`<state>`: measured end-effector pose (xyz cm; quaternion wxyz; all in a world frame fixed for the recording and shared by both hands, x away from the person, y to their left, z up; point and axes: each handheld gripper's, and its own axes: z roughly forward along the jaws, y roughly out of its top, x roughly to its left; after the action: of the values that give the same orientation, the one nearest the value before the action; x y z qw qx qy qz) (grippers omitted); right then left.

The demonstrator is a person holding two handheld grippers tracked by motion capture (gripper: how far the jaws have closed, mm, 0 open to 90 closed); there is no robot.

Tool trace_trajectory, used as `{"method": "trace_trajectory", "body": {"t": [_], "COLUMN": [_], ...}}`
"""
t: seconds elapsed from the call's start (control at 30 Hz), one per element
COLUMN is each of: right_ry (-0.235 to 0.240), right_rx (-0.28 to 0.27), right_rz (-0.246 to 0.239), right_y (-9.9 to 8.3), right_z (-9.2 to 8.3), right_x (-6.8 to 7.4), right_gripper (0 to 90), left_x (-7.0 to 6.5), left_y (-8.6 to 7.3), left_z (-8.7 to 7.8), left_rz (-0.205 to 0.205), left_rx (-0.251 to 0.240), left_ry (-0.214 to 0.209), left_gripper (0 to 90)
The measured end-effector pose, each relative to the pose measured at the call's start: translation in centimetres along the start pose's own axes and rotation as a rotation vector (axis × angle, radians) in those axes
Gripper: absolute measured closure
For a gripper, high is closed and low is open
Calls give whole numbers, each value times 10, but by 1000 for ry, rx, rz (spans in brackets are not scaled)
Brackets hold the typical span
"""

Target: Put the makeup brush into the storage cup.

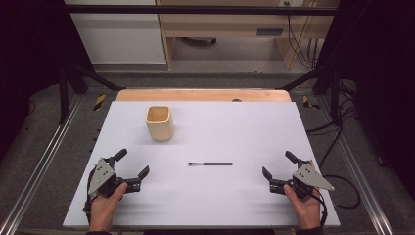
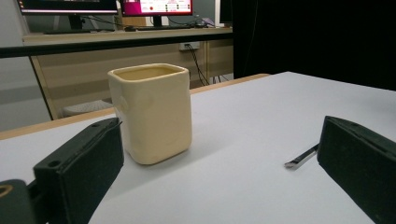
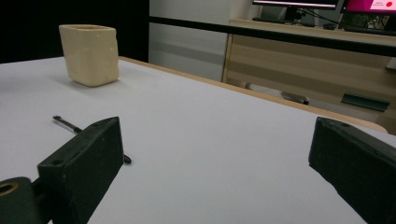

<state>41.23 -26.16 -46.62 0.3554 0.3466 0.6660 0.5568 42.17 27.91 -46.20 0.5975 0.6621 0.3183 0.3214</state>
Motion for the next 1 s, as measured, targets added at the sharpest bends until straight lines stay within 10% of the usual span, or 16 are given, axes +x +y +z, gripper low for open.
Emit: {"method": "trace_trajectory", "body": {"t": [0.5,1.0], "right_ry": [6,89], "right_rx": [48,294], "right_rz": [-20,-163], "right_y": [3,36], "right_z": [3,16], "right_x": [6,17], "right_gripper": [33,31], "left_x": [-2,-4], "left_y": [4,5], "left_z": [1,3], "left_rz": [35,37], "left_rx": [-9,-13], "left_ry": [-1,-18], "left_gripper": [8,9]}}
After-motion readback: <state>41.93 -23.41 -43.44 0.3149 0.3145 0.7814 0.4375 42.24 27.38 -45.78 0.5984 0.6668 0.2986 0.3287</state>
